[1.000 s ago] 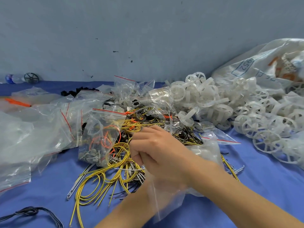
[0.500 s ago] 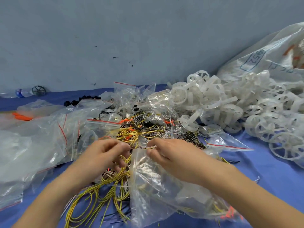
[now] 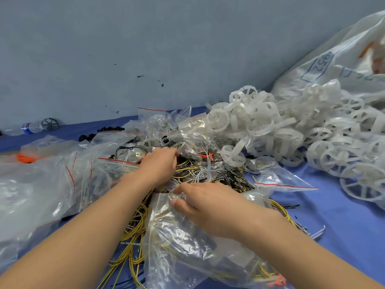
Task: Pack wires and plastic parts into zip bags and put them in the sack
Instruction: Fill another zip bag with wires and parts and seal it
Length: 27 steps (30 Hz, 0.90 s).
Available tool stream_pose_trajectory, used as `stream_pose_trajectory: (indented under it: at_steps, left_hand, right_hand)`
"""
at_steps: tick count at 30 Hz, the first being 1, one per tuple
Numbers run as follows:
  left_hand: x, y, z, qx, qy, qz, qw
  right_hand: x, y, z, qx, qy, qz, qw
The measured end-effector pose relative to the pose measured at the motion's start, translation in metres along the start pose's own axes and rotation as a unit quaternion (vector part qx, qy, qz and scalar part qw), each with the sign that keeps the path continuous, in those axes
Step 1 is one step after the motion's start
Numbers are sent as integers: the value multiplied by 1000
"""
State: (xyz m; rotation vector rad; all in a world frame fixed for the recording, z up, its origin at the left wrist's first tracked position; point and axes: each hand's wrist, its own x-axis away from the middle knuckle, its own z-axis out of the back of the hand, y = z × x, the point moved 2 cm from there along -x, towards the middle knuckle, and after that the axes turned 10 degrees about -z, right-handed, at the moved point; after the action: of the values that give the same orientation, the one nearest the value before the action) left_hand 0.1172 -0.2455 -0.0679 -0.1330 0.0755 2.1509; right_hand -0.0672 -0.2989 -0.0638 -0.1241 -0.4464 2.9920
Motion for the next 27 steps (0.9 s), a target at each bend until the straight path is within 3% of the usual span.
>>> stream_pose_trajectory:
  at_steps: [6, 11, 19, 22, 27]
  left_hand:
    - [-16, 0, -4, -10, 20, 18, 1000]
    - [-17, 3, -3, -96, 41, -4, 995]
    - [38, -16, 15, 90, 141, 53, 985]
    - [69, -17, 31, 211, 209, 68, 952]
    - [137, -9, 42, 399, 308, 112, 856]
  right_hand:
    - [0, 0, 1, 3, 14, 8, 1000]
    - [-1, -8, -4, -27, 16, 6, 999]
    - [-13, -20, 3, -151, -33, -30, 987]
    - [-23, -25, 3, -199, -29, -24, 979]
    - [-28, -12, 5, -277, -14, -47, 960]
